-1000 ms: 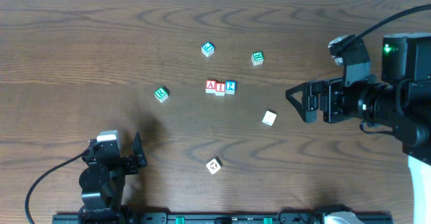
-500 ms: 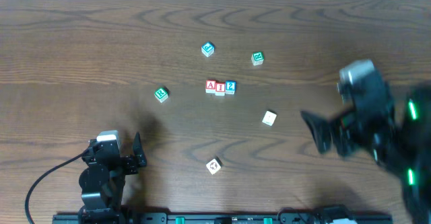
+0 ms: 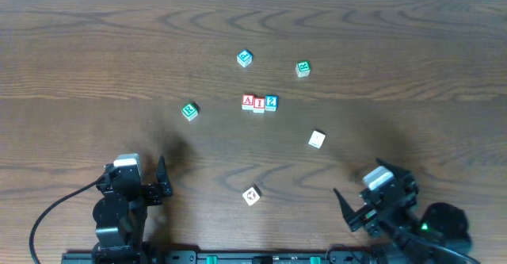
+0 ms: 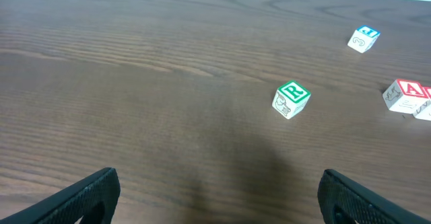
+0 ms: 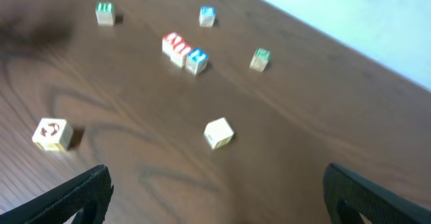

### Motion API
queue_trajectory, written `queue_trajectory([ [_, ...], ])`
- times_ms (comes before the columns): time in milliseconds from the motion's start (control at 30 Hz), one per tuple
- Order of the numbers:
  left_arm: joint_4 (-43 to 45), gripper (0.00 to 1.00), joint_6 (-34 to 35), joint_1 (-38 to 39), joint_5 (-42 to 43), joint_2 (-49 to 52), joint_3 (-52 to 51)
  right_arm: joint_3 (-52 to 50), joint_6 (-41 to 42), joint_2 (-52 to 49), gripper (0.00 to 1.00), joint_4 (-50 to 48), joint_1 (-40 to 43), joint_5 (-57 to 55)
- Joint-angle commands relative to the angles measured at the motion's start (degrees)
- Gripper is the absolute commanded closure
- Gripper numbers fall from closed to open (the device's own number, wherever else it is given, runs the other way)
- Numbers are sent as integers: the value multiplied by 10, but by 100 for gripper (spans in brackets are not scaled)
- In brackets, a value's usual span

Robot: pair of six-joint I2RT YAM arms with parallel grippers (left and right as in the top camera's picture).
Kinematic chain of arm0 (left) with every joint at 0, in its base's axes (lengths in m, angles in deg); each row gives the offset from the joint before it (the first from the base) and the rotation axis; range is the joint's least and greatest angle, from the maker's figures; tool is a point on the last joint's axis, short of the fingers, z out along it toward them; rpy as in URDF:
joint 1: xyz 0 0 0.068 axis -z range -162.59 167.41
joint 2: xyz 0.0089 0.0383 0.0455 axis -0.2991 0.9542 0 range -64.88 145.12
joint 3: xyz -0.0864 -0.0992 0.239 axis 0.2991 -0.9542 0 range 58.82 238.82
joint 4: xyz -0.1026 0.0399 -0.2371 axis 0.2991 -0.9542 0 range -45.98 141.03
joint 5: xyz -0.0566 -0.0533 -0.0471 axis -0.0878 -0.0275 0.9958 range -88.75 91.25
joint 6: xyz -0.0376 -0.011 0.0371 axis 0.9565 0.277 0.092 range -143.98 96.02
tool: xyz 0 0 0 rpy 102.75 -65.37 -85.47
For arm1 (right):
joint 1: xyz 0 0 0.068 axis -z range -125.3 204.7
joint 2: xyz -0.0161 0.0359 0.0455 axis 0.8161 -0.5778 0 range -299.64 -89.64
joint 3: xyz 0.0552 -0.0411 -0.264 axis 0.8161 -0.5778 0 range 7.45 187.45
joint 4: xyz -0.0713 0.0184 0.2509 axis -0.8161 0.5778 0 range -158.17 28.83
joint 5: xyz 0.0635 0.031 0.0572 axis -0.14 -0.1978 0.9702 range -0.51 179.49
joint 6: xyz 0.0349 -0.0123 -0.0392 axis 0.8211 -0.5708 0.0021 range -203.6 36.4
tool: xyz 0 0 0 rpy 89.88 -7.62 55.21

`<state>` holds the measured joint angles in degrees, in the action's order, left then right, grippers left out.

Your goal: Spell out Ai2

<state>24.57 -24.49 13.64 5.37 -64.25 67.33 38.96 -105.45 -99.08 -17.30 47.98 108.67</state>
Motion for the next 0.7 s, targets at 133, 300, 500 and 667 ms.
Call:
queue_trajectory([
  [133, -1, 5, -10, -3, 2, -4, -10, -77, -7, 68, 1, -12, 11, 23],
  [300, -1, 5, -10, -3, 2, -4, -10, -115, 10, 91, 1, -12, 11, 23],
  [500, -1, 5, -10, -3, 2, -4, -10, -154, 88, 91, 1, -12, 11, 22],
  [667, -1, 5, -10, -3, 2, -4, -10, -197, 186, 91, 1, -16, 11, 20],
])
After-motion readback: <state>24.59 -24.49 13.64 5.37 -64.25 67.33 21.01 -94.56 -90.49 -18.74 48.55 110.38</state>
